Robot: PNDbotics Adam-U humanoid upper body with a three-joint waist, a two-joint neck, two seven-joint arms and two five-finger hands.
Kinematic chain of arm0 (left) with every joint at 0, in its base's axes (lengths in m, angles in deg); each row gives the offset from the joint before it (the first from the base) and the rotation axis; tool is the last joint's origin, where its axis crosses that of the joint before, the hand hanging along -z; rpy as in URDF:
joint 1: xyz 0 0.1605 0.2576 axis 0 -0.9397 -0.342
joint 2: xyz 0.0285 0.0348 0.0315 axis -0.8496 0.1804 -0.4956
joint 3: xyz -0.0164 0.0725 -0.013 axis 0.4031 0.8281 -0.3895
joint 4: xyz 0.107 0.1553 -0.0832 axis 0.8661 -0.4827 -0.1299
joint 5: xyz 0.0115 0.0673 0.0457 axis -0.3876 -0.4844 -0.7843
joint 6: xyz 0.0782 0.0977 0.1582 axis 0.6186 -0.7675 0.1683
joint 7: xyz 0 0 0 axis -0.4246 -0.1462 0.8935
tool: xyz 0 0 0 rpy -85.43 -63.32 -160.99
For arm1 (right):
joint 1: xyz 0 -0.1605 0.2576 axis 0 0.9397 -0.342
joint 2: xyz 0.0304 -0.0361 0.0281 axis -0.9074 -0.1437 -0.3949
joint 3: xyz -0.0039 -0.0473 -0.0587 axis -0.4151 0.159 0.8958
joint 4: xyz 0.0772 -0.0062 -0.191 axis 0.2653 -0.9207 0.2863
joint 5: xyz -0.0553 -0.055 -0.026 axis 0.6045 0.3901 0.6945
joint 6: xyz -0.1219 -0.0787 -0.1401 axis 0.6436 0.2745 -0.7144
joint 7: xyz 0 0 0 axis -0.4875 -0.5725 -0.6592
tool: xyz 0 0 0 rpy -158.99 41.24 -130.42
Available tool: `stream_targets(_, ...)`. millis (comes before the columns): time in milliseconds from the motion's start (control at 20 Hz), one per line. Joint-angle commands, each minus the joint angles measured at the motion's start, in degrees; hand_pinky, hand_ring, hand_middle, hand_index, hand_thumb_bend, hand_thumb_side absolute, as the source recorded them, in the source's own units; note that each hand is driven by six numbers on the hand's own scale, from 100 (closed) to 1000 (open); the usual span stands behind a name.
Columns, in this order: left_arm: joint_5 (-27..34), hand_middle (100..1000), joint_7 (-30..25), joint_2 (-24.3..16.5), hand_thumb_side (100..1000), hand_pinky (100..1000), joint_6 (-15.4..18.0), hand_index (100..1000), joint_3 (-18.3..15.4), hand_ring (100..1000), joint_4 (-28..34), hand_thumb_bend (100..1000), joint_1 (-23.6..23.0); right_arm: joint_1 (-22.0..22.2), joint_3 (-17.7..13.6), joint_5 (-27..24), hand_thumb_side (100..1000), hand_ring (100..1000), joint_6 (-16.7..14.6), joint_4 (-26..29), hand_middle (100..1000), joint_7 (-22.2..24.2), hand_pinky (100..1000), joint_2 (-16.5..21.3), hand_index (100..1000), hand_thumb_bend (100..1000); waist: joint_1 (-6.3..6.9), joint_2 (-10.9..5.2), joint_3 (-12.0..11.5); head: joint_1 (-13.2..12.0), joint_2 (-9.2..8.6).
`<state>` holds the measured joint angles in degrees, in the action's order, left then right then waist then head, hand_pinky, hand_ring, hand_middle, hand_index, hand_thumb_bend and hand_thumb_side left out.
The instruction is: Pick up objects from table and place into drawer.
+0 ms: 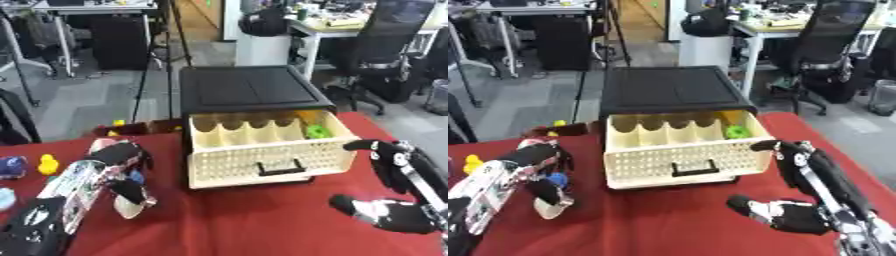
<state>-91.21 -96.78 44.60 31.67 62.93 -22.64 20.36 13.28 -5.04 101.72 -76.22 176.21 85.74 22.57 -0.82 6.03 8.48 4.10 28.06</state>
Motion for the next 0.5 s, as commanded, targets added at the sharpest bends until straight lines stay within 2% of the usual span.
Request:
stream_targets(50, -0.8, 513, -0.2, -0.6, 525, 425, -0.6, 695, -0.1, 454, 0.6, 809, 0.5, -0.4, -0.7, -0.5, 794, 100, -0.1, 0.4, 166, 0.0, 100, 1.0, 776, 812, -0.19, -0.8, -0.1, 0.3, 0.01)
stream_targets(200, -1.0, 505, -0.8, -1.0, 529, 404, -1.0, 687, 0.2, 446, 1.0, 815, -0.1, -0.2, -0.8, -0.5, 793, 100, -0.1, 0.3, 166, 0.0, 100, 1.0, 776, 812, -0.23, -1.0, -0.4, 0.5, 0.15)
stream_targets(500, -1.0, 529, -0.5, -0.6, 538, 424, -2.1, 697, 0.1, 467, 0.5, 829, -1.3, 0.0, -0.8, -0.5, 795, 100, -0.2, 0.2, 166, 0.0, 100, 0.9, 776, 810, -0.45, -1.22, -0.6, 0.8, 0.34)
